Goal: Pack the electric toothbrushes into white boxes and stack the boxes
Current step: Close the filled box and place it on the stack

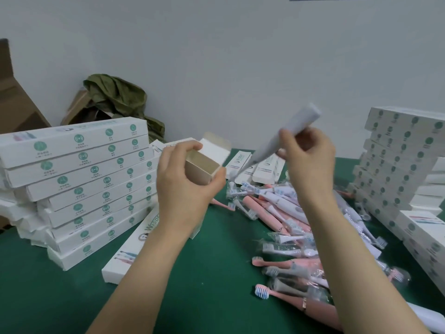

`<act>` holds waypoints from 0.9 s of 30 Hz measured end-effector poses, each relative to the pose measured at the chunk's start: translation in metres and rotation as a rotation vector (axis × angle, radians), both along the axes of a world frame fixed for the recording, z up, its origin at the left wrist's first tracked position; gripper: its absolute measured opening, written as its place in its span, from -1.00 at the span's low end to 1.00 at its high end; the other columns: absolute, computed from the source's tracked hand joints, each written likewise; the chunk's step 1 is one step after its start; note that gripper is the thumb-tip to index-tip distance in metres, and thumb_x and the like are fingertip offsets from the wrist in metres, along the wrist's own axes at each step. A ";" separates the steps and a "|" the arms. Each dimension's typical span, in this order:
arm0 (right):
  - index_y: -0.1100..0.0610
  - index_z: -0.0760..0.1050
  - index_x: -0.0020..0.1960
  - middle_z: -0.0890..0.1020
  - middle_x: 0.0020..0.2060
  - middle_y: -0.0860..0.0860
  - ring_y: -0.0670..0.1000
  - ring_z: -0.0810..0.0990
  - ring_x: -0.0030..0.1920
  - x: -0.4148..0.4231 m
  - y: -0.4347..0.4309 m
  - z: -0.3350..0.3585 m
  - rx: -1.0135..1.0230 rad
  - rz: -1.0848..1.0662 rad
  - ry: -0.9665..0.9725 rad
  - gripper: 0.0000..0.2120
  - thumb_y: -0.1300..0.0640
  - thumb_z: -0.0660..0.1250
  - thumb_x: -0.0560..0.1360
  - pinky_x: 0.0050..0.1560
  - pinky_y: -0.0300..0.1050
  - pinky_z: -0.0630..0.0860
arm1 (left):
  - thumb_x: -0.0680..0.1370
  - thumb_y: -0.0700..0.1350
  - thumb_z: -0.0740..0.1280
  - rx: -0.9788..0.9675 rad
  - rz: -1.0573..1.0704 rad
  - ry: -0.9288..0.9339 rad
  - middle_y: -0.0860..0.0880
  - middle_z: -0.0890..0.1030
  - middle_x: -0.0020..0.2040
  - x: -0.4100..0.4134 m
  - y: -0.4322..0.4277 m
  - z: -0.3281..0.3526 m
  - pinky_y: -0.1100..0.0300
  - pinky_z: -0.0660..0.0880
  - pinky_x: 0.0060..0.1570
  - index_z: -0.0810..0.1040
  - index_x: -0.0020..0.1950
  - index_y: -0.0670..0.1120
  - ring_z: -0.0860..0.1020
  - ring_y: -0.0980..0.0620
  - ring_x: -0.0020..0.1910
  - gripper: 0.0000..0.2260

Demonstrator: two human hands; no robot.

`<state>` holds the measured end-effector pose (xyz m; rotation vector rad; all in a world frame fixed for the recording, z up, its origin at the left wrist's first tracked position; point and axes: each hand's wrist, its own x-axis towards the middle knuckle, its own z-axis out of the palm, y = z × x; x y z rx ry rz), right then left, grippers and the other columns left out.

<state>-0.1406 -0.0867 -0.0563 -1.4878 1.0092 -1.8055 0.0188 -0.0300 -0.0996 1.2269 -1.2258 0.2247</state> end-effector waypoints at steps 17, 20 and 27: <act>0.11 0.40 0.07 0.56 -0.14 -0.08 -0.20 0.62 -0.16 -0.008 0.017 0.021 -0.100 0.098 -0.254 -0.82 0.26 0.31 0.50 -0.01 -0.06 0.63 | 0.36 -0.07 0.48 0.153 0.039 -0.231 0.14 0.39 -0.08 -0.029 -0.029 0.025 0.33 0.13 -0.17 0.50 0.21 -0.08 0.13 0.26 -0.07 -0.55; 0.04 0.34 0.21 0.55 -0.04 -0.05 -0.11 0.62 -0.08 -0.009 0.018 0.020 -0.101 0.068 -0.128 -0.62 0.22 0.36 0.45 0.00 0.05 0.62 | 0.34 -0.11 0.49 0.154 0.069 -0.331 0.09 0.47 -0.06 -0.030 -0.024 0.032 0.30 0.11 -0.16 0.50 0.21 -0.11 0.11 0.20 -0.10 -0.54; -0.07 0.41 0.05 0.55 -0.02 -0.11 -0.22 0.61 -0.17 0.000 0.023 0.014 -0.168 0.022 0.151 -0.62 0.20 0.49 0.37 -0.15 -0.28 0.56 | 0.32 -0.11 0.49 0.261 0.101 -0.320 0.07 0.56 0.07 -0.017 -0.012 0.032 0.24 0.13 -0.15 0.51 0.17 -0.06 0.23 0.08 -0.03 -0.56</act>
